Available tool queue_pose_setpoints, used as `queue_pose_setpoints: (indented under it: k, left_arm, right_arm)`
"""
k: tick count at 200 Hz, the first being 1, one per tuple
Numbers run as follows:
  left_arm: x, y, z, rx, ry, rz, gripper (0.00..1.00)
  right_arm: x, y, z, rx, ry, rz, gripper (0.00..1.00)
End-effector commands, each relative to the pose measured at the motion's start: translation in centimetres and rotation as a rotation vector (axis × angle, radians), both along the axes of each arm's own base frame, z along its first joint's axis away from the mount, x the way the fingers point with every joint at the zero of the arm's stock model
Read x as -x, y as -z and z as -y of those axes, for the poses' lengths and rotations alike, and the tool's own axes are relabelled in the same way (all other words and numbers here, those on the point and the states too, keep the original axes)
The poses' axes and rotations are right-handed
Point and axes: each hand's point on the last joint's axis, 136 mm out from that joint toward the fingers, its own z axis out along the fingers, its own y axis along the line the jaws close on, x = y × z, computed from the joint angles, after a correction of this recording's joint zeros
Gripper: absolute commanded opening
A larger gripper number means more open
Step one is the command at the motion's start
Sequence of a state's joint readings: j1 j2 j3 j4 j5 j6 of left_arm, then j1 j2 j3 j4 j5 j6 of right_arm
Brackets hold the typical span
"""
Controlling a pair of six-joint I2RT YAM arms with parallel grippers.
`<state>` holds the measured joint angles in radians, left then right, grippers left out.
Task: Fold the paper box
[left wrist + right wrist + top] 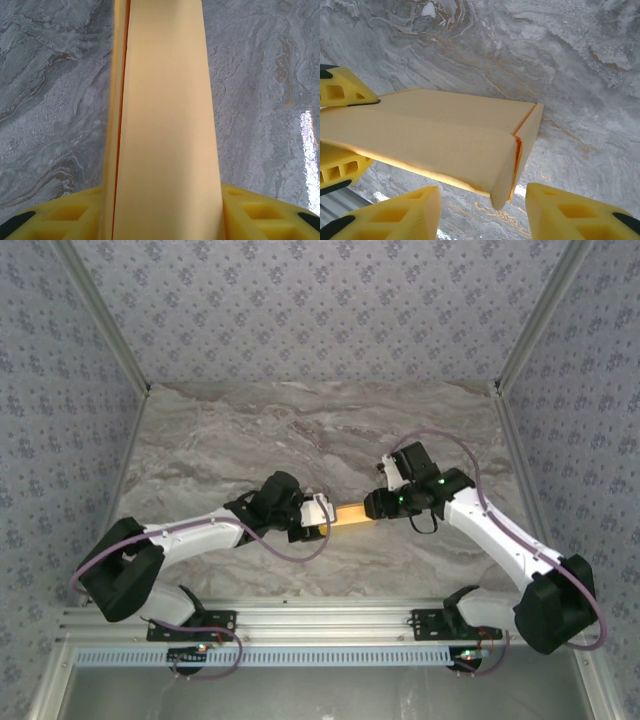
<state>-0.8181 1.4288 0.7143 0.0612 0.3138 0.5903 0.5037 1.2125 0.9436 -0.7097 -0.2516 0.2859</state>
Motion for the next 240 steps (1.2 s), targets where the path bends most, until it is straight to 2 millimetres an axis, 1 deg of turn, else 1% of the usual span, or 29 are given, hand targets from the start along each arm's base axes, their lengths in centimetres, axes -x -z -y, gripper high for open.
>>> queue_pose_setpoints:
  k: [1,9,18,23,35,39,48,60,76,81,89,102,119,144,162,173,195,215,234,240]
  left_arm:
    - [0.6,0.9,-0.2,-0.022,0.044,-0.015,0.49]
    - [0.6,1.1,-0.3,-0.032,0.047,-0.015,0.49]
    - [0.5,1.3,-0.4,-0.039,0.046,-0.016,0.49]
    - [0.6,1.3,-0.3,-0.040,0.048,-0.018,0.49]
    - [0.7,1.4,-0.3,-0.036,0.056,-0.028,0.49]
    - [0.8,1.3,-0.2,-0.032,0.060,-0.031,0.49]
    - [0.9,1.2,-0.1,-0.028,0.072,-0.034,0.49]
    - [1.2,1.2,-0.1,-0.024,0.088,-0.035,0.49]
    - [1.4,1.0,-0.1,-0.022,0.102,-0.035,0.49]
    - [1.5,1.0,-0.2,-0.024,0.106,-0.038,0.49]
    - [1.7,1.0,-0.2,-0.025,0.117,-0.043,0.49]
    - [1.9,1.2,-0.2,-0.031,0.128,-0.053,0.49]
    - [2.1,1.3,-0.1,-0.030,0.137,-0.061,0.49]
    - [1.9,1.3,0.0,-0.028,0.134,-0.061,0.49]
    - [1.7,1.3,0.0,-0.028,0.130,-0.058,0.49]
    - [1.5,1.2,0.0,-0.025,0.126,-0.057,0.49]
    - [1.5,0.8,0.1,-0.014,0.125,-0.056,0.52]
    - [1.4,0.0,0.2,0.009,0.119,-0.058,0.55]
    - [0.9,-0.6,0.0,0.016,0.092,-0.037,0.56]
    - [0.7,-0.7,-0.1,0.017,0.084,-0.025,0.56]
  right_arm:
    - [0.0,-2.3,0.0,0.007,-0.139,0.167,0.61]
    - [0.0,-3.3,-0.2,0.005,-0.192,0.230,0.65]
    - [0.7,-4.4,-0.8,0.005,-0.333,0.318,0.69]
    - [0.9,-4.9,-0.8,0.022,-0.380,0.366,0.71]
    - [1.1,-5.4,-0.7,0.064,-0.481,0.465,0.75]
    - [1.4,-5.4,-0.8,0.079,-0.546,0.502,0.75]
    - [2.4,-5.1,-1.0,0.110,-0.692,0.566,0.78]
    - [3.4,-4.8,-1.3,0.141,-0.863,0.643,0.84]
    - [4.7,-3.9,-1.5,0.164,-1.058,0.709,1.00]
    - [5.0,-3.5,-1.5,0.177,-1.112,0.727,1.00]
    - [4.8,-3.0,-1.4,0.208,-1.169,0.749,1.00]
    - [3.9,-2.5,-1.6,0.243,-1.193,0.755,1.00]
    - [3.3,-1.6,-1.7,0.265,-1.244,0.700,1.00]
    - [2.8,0.6,-1.8,0.300,-1.306,0.614,1.00]
    - [2.3,2.1,-1.9,0.353,-1.333,0.574,0.95]
    - [2.0,2.8,-2.0,0.367,-1.332,0.552,0.90]
    - [1.6,3.7,-2.3,0.390,-1.335,0.516,0.74]
    - [1.3,4.3,-2.2,0.417,-1.330,0.502,0.60]
    - [0.9,4.4,-2.3,0.427,-1.303,0.506,0.50]
    - [0.7,4.4,-2.3,0.432,-1.291,0.509,0.48]
